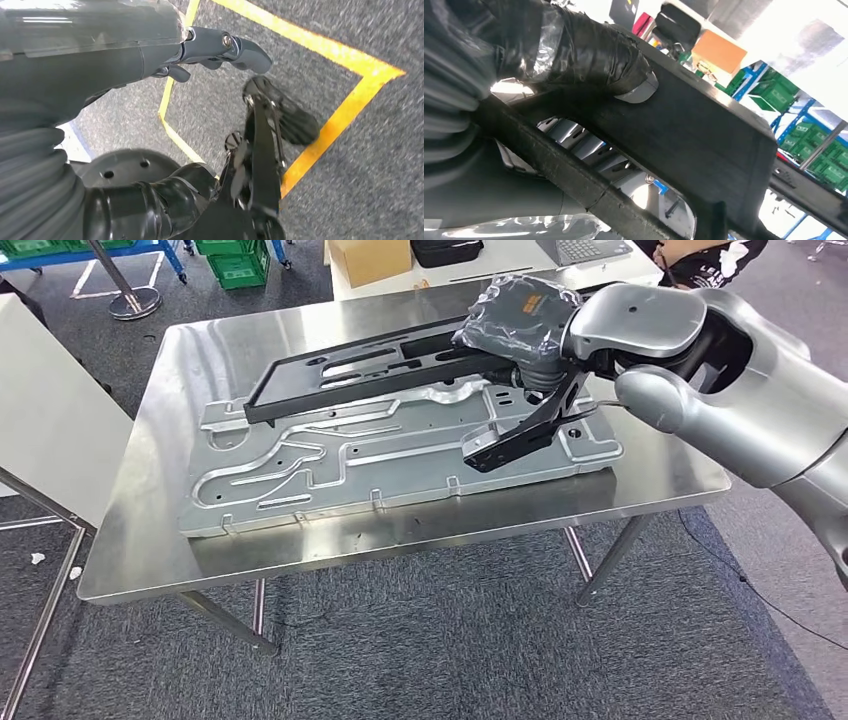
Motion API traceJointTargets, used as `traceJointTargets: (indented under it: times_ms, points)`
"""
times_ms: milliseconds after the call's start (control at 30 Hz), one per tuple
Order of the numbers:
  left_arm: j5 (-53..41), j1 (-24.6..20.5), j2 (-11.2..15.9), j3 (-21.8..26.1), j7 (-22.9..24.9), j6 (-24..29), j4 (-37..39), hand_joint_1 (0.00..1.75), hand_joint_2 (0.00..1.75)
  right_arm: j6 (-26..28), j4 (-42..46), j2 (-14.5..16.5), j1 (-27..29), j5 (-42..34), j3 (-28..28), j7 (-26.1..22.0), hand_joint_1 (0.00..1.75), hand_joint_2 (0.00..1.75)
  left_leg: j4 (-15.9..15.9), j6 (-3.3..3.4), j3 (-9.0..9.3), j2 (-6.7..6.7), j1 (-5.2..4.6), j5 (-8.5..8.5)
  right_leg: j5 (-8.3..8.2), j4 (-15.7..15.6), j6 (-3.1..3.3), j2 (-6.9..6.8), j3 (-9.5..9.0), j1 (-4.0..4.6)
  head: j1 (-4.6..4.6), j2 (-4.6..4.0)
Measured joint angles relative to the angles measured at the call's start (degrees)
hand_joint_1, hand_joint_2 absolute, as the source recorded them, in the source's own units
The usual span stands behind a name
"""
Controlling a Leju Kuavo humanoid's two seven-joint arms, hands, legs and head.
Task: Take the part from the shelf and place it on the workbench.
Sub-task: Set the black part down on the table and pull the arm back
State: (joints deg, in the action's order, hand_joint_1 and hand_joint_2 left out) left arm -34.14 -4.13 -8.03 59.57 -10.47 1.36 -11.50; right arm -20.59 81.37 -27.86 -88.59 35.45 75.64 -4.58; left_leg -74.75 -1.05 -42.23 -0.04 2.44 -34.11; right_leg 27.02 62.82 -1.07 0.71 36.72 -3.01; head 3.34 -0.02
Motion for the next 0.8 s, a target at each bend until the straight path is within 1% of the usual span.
traceJointTargets:
  times_ms: [33, 67, 100, 133, 167, 200, 233, 267, 300, 333, 367, 400, 433, 467, 500, 533, 567, 600, 633, 667, 700, 733, 800]
  points:
    - [-0.02, 0.01, 0.0, 0.01, 0.0, -0.01, 0.0, 0.0, 1.75, -0.01, 0.0, 0.01, 0.0, -0.02, 0.01, -0.01, 1.75, 1.75, 1.71, 0.84, -0.13, -0.02, -0.54, 1.11, 0.37, -0.19, 0.2, 0.04, -0.71, 0.45, 0.0, -0.01]
    - [-0.05, 0.02, 0.0, 0.03, -0.01, -0.01, 0.0, 0.0, 1.75, -0.02, 0.0, 0.01, -0.03, -0.06, -0.01, -0.01, 1.75, 1.75, 4.84, 1.93, 0.49, -0.06, -1.18, 3.54, 0.77, -0.41, 0.4, 0.06, -1.48, 0.9, 0.01, -0.01]
    - [-0.08, 0.08, 0.07, 0.06, -0.01, -0.01, -0.01, 0.0, 1.75, -0.05, -0.01, 0.0, -0.07, -0.11, -0.02, -0.01, 1.75, 1.75, 8.52, 3.25, 1.44, -0.24, -1.89, 6.78, 1.1, -0.7, 0.57, 0.06, -2.2, 1.19, 0.04, -0.01]
    - [-0.11, 0.12, 0.11, 0.09, -0.01, -0.03, -0.01, 0.0, 1.75, -0.13, -0.04, 0.03, -0.14, -0.2, 0.0, -0.01, 1.75, 1.75, 11.49, 4.44, 2.26, -0.46, -2.47, 9.36, 1.33, -1.15, 0.66, 0.15, -2.87, 1.39, 0.13, -0.02]
    - [-0.13, 0.12, 0.15, 0.12, -0.05, -0.05, -0.01, 0.0, 1.75, -0.25, -0.07, 0.1, -0.26, -0.32, 0.02, -0.02, 1.75, 1.75, 13.71, 5.33, 2.98, -0.66, -2.93, 11.1, 1.43, -1.67, 0.61, 0.26, -3.39, 1.43, 0.21, -0.01]
    - [-0.14, 0.06, 0.19, 0.14, -0.1, -0.08, -0.01, 0.0, 1.75, -0.39, -0.11, 0.19, -0.37, -0.48, 0.02, -0.04, 1.75, 1.75, 14.83, 5.85, 3.41, -0.84, -3.24, 11.93, 1.45, -2.22, 0.43, 0.38, -3.78, 1.36, 0.27, 0.0]
    - [-0.14, -0.05, 0.16, 0.15, -0.21, -0.13, 0.01, 0.0, 1.75, -0.52, -0.16, 0.29, -0.49, -0.63, -0.02, -0.07, 1.75, 1.75, 15.36, 6.0, 3.79, -0.87, -3.39, 11.94, 1.4, -2.86, 0.12, 0.5, -4.18, 1.33, 0.3, -0.01]
    - [-0.15, -0.13, 0.16, 0.16, -0.36, -0.15, 0.0, 0.0, 1.75, -0.61, -0.2, 0.34, -0.58, -0.75, -0.1, -0.09, 1.75, 1.75, 16.45, 6.03, 4.53, -0.85, -3.34, 12.34, 1.42, -3.29, -0.18, 0.5, -4.56, 1.32, 0.31, 0.0]
    - [-0.2, -0.17, 0.14, 0.19, -0.46, -0.18, 0.0, 0.0, 1.75, -0.67, -0.25, 0.36, -0.68, -0.85, -0.19, -0.11, 1.75, 1.75, 17.43, 5.9, 5.26, -0.78, -3.26, 12.76, 1.62, -3.32, -0.39, 0.35, -4.79, 1.34, 0.34, -0.01]
    - [-0.25, -0.17, 0.11, 0.23, -0.56, -0.21, 0.0, 0.0, 1.75, -0.7, -0.29, 0.35, -0.86, -0.91, -0.25, -0.11, 1.75, 1.75, 18.41, 5.79, 5.99, -0.71, -3.16, 13.09, 2.3, -2.47, -0.51, 0.16, -4.53, 1.4, 0.38, -0.01]
    - [-0.3, -0.17, 0.09, 0.29, -0.61, -0.22, 0.0, 0.0, 1.75, -0.74, -0.32, 0.33, -1.03, -0.95, -0.28, -0.11, 1.75, 1.75, 19.16, 5.65, 6.56, -0.63, -3.06, 13.31, 3.54, -0.31, -0.53, -0.04, -3.49, 1.47, 0.43, -0.01]
    - [-0.35, -0.18, 0.06, 0.37, -0.63, -0.22, 0.0, 0.0, 1.75, -0.78, -0.34, 0.33, -1.19, -0.98, -0.25, -0.11, 1.75, 1.75, 19.34, 5.56, 6.8, -0.56, -3.18, 13.23, 5.1, 2.93, -0.56, -0.22, -1.7, 1.55, 0.43, -0.02]
    - [-0.37, -0.21, 0.05, 0.44, -0.64, -0.23, 0.0, 0.0, 1.75, -0.82, -0.36, 0.32, -1.26, -0.99, -0.16, -0.13, 1.75, 1.75, 19.24, 5.62, 6.84, -0.54, -3.28, 13.03, 6.61, 6.59, -0.62, -0.27, 0.47, 1.62, 0.43, -0.01]
    - [-0.38, -0.23, 0.05, 0.49, -0.66, -0.24, 0.0, 0.0, 1.75, -0.85, -0.37, 0.32, -1.19, -0.99, -0.05, -0.15, 1.75, 1.75, 19.02, 5.65, 6.82, -0.56, -3.4, 12.77, 7.39, 9.58, -0.72, -0.28, 2.39, 1.68, 0.42, -0.02]
    - [-0.4, -0.25, 0.05, 0.54, -0.65, -0.23, 0.0, 0.0, 1.75, -0.87, -0.38, 0.32, -1.1, -1.0, 0.04, -0.16, 1.75, 1.75, 18.68, 5.64, 6.81, -0.62, -3.52, 12.45, 7.08, 10.91, -0.79, -0.3, 3.5, 1.72, 0.42, -0.02]
    - [-0.41, -0.26, 0.05, 0.58, -0.64, -0.24, 0.0, 0.0, 1.75, -0.88, -0.39, 0.32, -1.04, -1.01, 0.09, -0.18, 1.75, 1.75, 18.23, 5.6, 6.81, -0.72, -3.64, 12.08, 5.59, 9.98, -0.77, -0.3, 3.49, 1.75, 0.42, -0.02]
    - [-0.42, -0.24, 0.04, 0.64, -0.62, -0.25, 0.0, 0.0, 1.75, -0.87, -0.39, 0.32, -1.02, -1.02, 0.09, -0.18, 1.75, 1.75, 17.67, 5.51, 6.8, -0.86, -3.76, 11.64, 3.32, 7.13, -0.61, -0.3, 2.48, 1.84, 0.42, -0.02]
    - [-0.42, -0.21, -0.01, 0.71, -0.61, -0.3, 0.0, 0.0, 1.75, -0.86, -0.39, 0.32, -1.03, -1.05, 0.08, -0.18, 1.75, 1.75, 17.07, 5.39, 6.77, -0.97, -3.84, 11.04, 1.43, 3.57, -0.21, -0.34, 1.0, 1.99, 0.42, -0.02]
    - [-0.43, -0.2, -0.13, 0.78, -0.63, -0.39, 0.0, 0.0, 1.75, -0.85, -0.39, 0.33, -1.05, -1.09, 0.07, -0.18, 1.75, 1.75, 16.41, 5.2, 6.66, -1.06, -4.01, 10.39, 0.22, 0.39, 0.2, -0.4, -0.32, 2.17, 0.42, -0.01]
    - [-0.44, -0.19, -0.24, 0.85, -0.66, -0.49, 0.0, 0.0, 1.75, -0.84, -0.4, 0.34, -1.07, -1.16, 0.06, -0.19, 1.75, 1.75, 15.98, 4.97, 6.54, -1.13, -4.04, 9.77, -0.17, -1.58, 0.59, -0.48, -1.19, 2.36, 0.4, -0.01]
    - [-0.45, -0.19, -0.34, 0.9, -0.69, -0.62, 0.0, 0.0, 1.75, -0.82, -0.41, 0.34, -1.07, -1.25, 0.05, -0.19, 1.75, 1.75, 15.73, 4.66, 6.48, -1.15, -4.02, 9.21, 0.23, -2.37, 0.99, -0.54, -1.56, 2.56, 0.4, -0.02]
    - [-0.46, -0.2, -0.42, 0.95, -0.71, -0.7, 0.0, 0.0, 1.75, -0.8, -0.43, 0.34, -1.1, -1.33, 0.03, -0.19, 1.75, 1.75, 15.65, 4.31, 6.51, -1.17, -4.0, 8.84, 0.54, -2.63, 1.21, -0.55, -1.68, 2.67, 0.4, -0.01]
    - [-0.46, -0.23, -0.39, 1.02, -0.61, -0.76, -0.05, 0.0, 1.75, -0.74, -0.45, 0.25, -1.14, -1.48, -0.05, -0.18, 1.75, 1.75, 15.43, 3.57, 6.9, -1.01, -4.01, 8.31, 0.67, -3.38, 1.66, -0.5, -2.74, 2.28, 0.38, -0.01]
